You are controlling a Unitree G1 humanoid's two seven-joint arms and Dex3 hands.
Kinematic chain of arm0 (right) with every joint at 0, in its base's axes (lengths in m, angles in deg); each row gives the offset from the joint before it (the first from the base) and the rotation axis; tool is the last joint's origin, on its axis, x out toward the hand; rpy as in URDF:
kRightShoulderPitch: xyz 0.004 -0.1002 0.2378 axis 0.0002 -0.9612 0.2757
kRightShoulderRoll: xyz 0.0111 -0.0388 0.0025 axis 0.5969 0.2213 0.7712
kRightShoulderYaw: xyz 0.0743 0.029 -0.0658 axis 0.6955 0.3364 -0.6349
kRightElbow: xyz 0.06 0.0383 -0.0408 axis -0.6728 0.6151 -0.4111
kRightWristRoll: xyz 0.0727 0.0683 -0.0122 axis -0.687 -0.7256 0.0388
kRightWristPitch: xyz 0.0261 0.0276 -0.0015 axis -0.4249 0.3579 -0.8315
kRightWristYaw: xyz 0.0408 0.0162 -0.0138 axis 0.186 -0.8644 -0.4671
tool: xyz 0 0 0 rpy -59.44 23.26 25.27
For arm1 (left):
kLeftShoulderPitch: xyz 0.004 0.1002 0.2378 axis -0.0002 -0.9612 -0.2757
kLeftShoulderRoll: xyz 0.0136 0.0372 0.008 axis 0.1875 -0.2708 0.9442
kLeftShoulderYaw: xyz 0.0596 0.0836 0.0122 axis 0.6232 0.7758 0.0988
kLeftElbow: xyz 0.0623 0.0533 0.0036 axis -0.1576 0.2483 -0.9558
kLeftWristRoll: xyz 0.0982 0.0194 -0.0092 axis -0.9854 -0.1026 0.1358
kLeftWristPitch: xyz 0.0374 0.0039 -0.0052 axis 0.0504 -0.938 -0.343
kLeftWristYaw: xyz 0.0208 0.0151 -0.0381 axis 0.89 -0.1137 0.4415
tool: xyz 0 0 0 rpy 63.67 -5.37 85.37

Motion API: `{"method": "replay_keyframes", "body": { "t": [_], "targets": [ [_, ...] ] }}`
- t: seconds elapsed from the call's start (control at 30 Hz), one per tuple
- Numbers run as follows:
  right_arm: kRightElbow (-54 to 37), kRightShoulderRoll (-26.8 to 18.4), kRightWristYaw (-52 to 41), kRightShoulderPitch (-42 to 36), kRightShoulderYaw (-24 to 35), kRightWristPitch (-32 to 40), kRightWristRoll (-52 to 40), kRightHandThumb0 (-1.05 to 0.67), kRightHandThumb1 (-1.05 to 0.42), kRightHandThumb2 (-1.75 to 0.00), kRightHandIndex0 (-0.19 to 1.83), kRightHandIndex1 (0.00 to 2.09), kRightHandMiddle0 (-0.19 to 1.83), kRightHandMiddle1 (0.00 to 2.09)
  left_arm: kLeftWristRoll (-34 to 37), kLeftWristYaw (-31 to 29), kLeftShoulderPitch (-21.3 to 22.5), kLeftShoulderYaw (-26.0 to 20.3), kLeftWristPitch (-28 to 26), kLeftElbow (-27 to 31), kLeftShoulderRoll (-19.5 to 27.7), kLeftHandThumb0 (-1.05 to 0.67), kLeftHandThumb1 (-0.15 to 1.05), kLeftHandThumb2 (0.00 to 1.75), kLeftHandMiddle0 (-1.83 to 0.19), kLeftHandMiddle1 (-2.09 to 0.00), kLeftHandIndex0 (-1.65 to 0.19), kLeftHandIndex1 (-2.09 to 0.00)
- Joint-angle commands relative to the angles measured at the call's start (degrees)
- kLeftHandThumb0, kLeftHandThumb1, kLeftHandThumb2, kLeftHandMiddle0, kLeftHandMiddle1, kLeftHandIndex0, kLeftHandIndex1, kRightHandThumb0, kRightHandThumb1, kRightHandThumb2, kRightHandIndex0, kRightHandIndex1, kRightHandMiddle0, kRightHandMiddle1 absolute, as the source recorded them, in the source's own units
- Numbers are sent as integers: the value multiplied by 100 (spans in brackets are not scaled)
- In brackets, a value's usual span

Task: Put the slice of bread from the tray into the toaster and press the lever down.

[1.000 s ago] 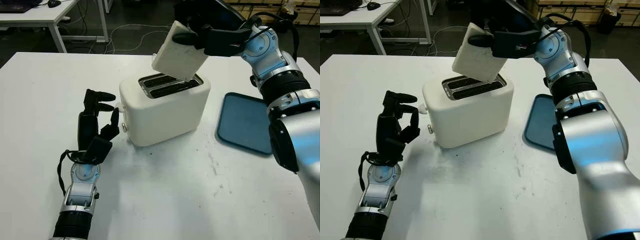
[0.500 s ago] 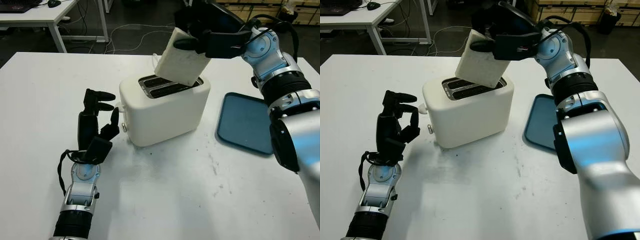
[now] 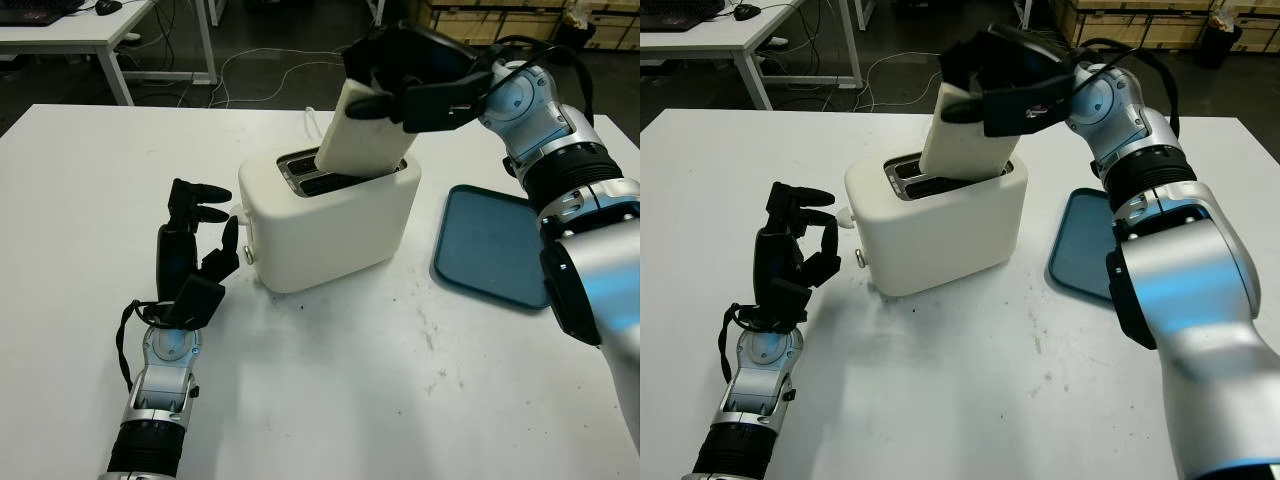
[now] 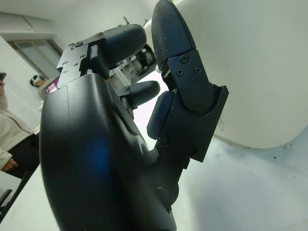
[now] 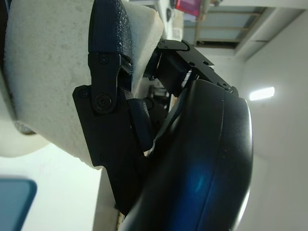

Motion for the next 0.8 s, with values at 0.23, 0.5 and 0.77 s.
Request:
{"method": "replay_keyframes", "body": {
  "t": [0.23,0.5,0.77],
  "targets": [
    [15,-68,342,-47,-325,-387,340,-42,-92,-30,101,175,76,175,-26,23,93,6,67,-7,-11,-78,82,78,0,-175,0,-163],
    [60,-23,498,-97,-484,-572,499,-45,-92,-28,104,175,81,175,-79,-26,55,21,-80,157,51,-76,82,78,0,-175,0,-164],
    [33,98,384,-104,-635,-483,548,-46,-92,-29,105,175,81,175,-378,-88,141,31,-58,190,384,-76,77,87,0,-175,0,-173]
  ]
}}
